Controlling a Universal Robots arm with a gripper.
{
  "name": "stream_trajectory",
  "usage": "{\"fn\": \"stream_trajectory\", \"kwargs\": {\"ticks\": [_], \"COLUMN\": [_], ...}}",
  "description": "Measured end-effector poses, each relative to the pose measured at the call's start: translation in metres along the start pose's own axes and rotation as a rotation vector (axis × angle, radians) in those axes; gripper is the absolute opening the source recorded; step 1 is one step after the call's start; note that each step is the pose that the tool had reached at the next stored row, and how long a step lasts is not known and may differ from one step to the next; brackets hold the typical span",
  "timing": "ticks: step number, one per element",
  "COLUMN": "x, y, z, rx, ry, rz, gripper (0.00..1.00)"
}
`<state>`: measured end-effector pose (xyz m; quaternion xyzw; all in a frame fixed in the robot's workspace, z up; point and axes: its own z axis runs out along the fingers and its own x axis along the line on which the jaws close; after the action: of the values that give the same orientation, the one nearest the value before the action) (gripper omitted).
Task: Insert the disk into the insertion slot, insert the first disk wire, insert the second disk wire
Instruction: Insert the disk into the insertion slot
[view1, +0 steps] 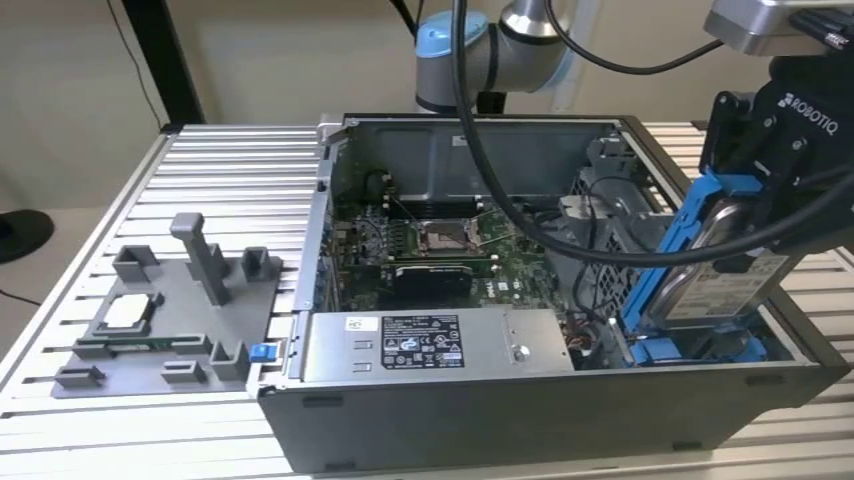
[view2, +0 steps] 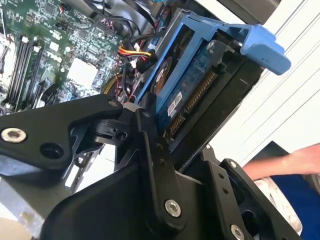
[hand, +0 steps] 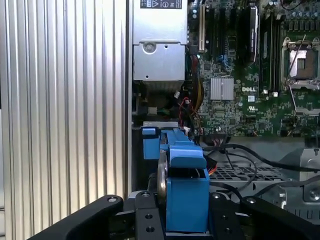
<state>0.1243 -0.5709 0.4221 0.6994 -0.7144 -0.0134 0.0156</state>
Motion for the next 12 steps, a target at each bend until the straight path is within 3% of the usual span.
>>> {"fn": "stream_trajectory", "kwargs": {"ticks": [12], "x": [-0.0001], "y": [-0.0049], "z": [0.0144], "rx": [-0.0117], "ry": [-0.0001], "rz": [0.001], "gripper": [0.0]}}
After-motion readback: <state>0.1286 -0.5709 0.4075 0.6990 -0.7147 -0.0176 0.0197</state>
